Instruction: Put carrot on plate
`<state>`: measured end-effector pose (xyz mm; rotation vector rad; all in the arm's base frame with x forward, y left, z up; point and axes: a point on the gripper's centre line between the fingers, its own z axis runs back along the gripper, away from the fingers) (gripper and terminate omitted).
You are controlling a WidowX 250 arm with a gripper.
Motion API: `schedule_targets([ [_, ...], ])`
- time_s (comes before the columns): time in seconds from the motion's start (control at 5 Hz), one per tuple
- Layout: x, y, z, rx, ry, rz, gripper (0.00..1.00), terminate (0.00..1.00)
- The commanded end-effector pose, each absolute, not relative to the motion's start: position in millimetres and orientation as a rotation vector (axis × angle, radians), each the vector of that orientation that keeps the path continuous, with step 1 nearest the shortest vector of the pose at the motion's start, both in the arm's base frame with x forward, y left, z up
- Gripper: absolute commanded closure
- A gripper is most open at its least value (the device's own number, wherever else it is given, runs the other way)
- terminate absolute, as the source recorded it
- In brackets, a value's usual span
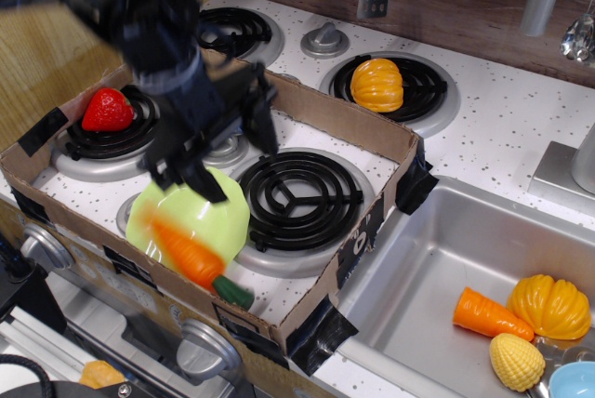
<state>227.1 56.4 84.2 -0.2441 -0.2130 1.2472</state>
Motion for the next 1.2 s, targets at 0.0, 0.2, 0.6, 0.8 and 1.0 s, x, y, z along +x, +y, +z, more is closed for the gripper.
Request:
schedule_targets([
  [0.0,277.8,63.1,184.7,0.302,-0.238,0.754,0.00,0.00],
  [0.2,288.2,32.1,230.0,0.464,-0.283,0.656,0.00,0.00],
  [0.6,287.9,16.0,257.7,0.458,-0.333,0.598,0.00,0.00],
  [0.8,287.9,16.0,257.7,0.458,-0.333,0.598,0.00,0.00],
  [1.0,287.9,16.0,257.7,0.458,-0.333,0.598,0.00,1.00],
])
